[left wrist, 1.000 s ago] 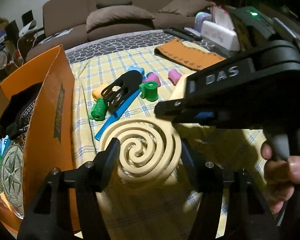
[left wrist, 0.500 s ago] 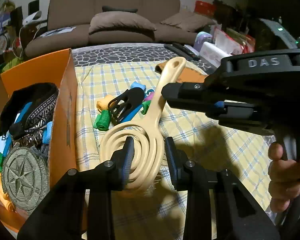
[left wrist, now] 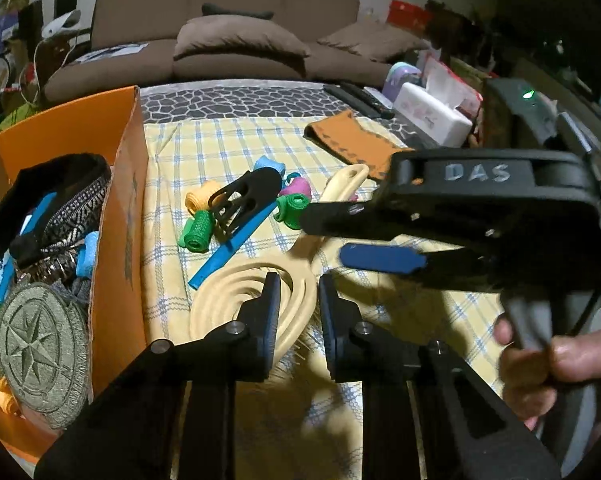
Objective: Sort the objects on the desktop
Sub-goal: 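Lift the cream spiral brush with the left gripper, then carry the brush over the orange box and release it with the left gripper, then move the right gripper toward the pink spool on the sheet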
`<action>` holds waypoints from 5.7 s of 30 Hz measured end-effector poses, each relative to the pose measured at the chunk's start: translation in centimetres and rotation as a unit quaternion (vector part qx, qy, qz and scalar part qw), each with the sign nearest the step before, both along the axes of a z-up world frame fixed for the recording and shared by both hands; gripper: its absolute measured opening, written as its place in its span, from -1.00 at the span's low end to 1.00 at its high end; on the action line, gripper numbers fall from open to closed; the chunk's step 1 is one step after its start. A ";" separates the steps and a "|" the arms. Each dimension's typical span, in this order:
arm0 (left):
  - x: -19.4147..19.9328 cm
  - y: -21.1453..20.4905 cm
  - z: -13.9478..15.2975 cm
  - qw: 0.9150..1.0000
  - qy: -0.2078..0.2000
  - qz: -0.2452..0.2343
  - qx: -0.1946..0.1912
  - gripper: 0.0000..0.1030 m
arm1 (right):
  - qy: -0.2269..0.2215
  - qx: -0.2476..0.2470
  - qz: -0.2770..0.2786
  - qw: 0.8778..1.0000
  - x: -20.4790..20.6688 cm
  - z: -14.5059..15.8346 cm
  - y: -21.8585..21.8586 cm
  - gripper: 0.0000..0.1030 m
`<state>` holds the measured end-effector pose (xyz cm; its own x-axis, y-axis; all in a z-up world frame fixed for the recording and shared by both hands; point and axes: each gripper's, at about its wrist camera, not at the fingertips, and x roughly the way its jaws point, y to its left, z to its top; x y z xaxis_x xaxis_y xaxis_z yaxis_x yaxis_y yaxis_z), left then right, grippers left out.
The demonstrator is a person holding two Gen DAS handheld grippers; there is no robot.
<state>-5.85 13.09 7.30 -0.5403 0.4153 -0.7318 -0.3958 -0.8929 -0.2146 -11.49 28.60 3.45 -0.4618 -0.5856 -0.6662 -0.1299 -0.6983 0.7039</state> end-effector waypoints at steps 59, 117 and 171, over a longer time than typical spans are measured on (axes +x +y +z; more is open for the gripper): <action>1.1 -11.7 8.6 0.994 0.097 0.049 0.003 -0.22 | 0.160 -0.032 0.097 0.982 0.0 11.8 -12.3 -0.79; -2.4 -20.8 5.6 0.991 0.008 0.135 -0.002 0.95 | 0.134 0.109 0.090 0.981 -2.5 7.7 -17.0 0.61; -12.2 6.4 0.1 0.926 -0.072 -0.129 -0.347 0.34 | 0.051 0.223 -0.004 0.974 -5.1 0.9 4.8 -0.01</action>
